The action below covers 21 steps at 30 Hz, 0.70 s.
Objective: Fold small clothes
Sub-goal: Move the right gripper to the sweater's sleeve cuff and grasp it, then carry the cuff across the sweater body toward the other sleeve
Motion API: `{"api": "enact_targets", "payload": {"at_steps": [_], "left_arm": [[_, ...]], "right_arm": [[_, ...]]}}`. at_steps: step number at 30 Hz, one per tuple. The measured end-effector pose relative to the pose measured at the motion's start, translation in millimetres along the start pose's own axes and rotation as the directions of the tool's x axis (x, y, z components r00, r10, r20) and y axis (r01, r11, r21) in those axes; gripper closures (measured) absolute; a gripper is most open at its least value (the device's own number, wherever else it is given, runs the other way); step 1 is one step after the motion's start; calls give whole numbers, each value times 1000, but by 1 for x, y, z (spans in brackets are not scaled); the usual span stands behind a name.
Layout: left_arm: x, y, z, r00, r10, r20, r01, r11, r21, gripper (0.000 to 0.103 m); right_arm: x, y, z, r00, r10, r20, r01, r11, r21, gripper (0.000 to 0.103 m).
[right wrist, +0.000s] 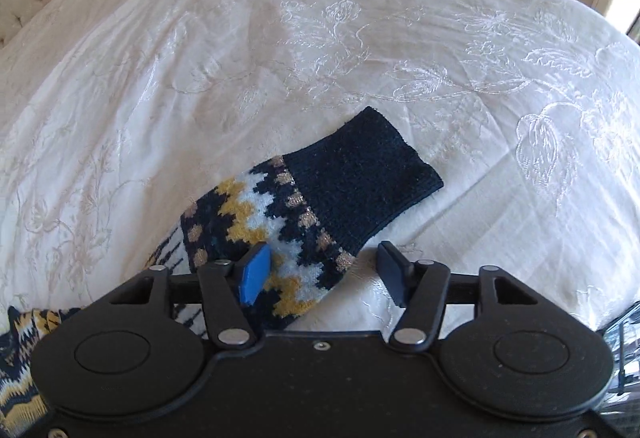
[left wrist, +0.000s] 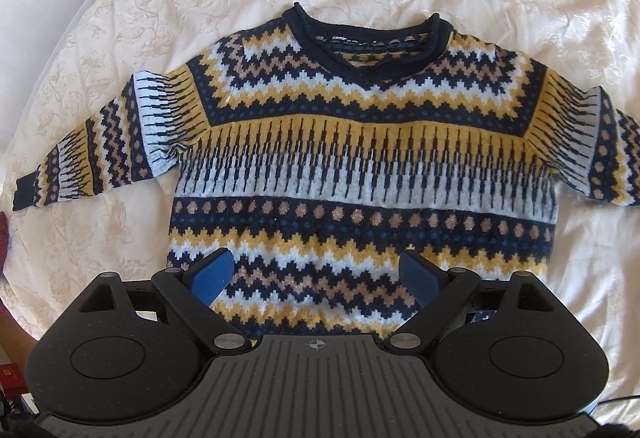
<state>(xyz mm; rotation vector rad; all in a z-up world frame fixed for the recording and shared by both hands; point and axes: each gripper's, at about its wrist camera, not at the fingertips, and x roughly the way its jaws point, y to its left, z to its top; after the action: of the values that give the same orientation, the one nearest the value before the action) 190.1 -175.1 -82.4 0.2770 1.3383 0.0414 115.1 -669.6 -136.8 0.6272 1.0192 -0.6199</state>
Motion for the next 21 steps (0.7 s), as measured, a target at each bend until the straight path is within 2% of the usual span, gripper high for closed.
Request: {"api": "enact_targets", "payload": {"at_steps": [1,3,7,12,16,21], "left_arm": [[0,0,0,1000,-3,0,3,1000,-2,13],[1,1,-2,1000,-5,1,5,1000,1,13],[4,5,-5,1000,-10,11,10,1000,14,13],[10,22,-8,999,-20,26,19,1000,25,13],[17,44,-7,999,-31,43,30,999,36,14],[27,80,-7,996,-68,55,65,997,47,18]], "right_arm": [[0,1,0,1000,12,8,-12,1000,-4,67],[-2,7,0,1000,11,26,-10,1000,-25,85],[-12,18,-3,997,7,75,-4,1000,-28,89],[-44,48,-7,988,72,138,-65,996,-56,90],[-75,91,-18,976,139,168,-120,985,-121,90],[-105,162,-45,955,242,171,-204,956,-212,90]]}}
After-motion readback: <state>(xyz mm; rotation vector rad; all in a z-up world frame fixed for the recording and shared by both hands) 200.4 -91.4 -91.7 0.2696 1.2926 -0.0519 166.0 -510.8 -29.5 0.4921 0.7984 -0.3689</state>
